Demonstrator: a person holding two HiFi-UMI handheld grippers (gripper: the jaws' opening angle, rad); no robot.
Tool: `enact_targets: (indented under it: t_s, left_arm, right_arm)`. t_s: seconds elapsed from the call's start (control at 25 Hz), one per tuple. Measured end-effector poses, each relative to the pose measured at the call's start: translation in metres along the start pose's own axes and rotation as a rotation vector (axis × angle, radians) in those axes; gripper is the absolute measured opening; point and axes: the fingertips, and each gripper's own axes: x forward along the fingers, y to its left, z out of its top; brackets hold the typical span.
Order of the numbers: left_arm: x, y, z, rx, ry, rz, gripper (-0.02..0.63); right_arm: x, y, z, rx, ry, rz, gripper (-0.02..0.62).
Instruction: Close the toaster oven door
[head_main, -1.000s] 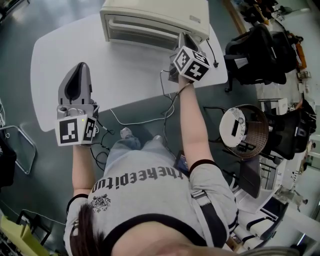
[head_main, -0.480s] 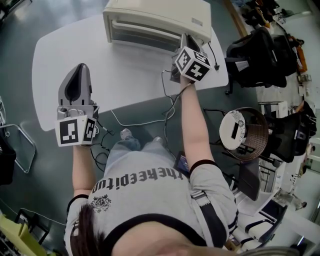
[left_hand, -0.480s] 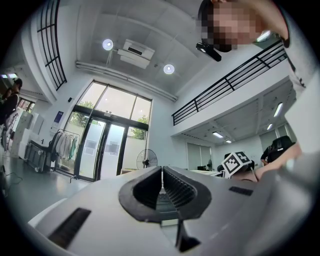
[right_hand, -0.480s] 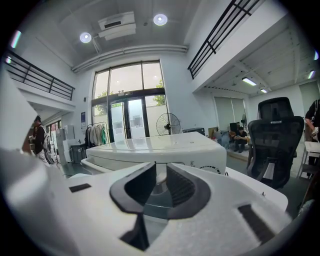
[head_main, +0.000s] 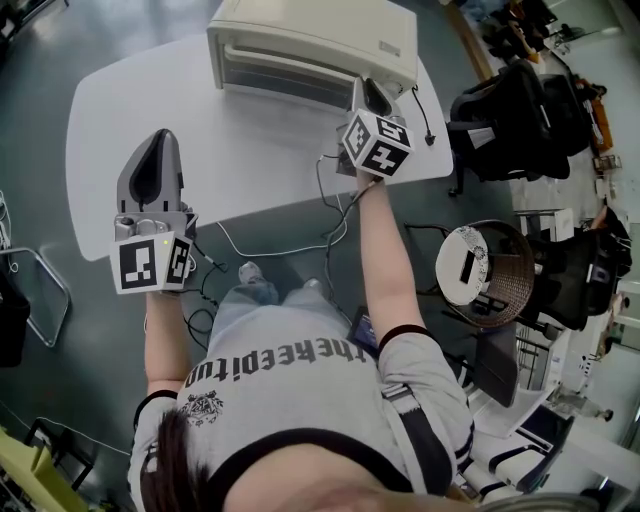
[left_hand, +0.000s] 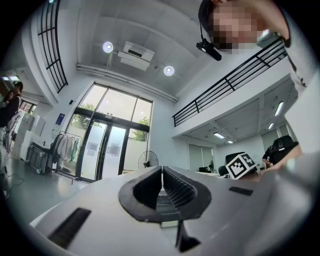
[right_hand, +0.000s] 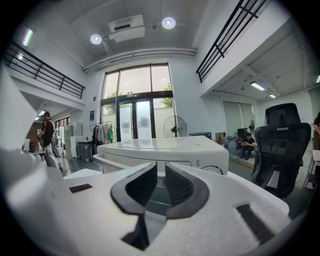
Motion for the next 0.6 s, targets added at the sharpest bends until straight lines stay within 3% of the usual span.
enact_targets:
  t_s: [0.08,0.6]
  left_arm:
    - [-0.003,-0.003,0.004,0.002,-0.005,0.003,0.012]
    - [-0.023,-0.035,0.027,0.016,-0.037,0.039,0.012]
  right_arm:
    - [-0.010,0.008,-0.001,-0.022,-0.002,0.025,0.005]
    - [-0.087,0.047,0.005,-0.131,-0.048,0.198,0.005]
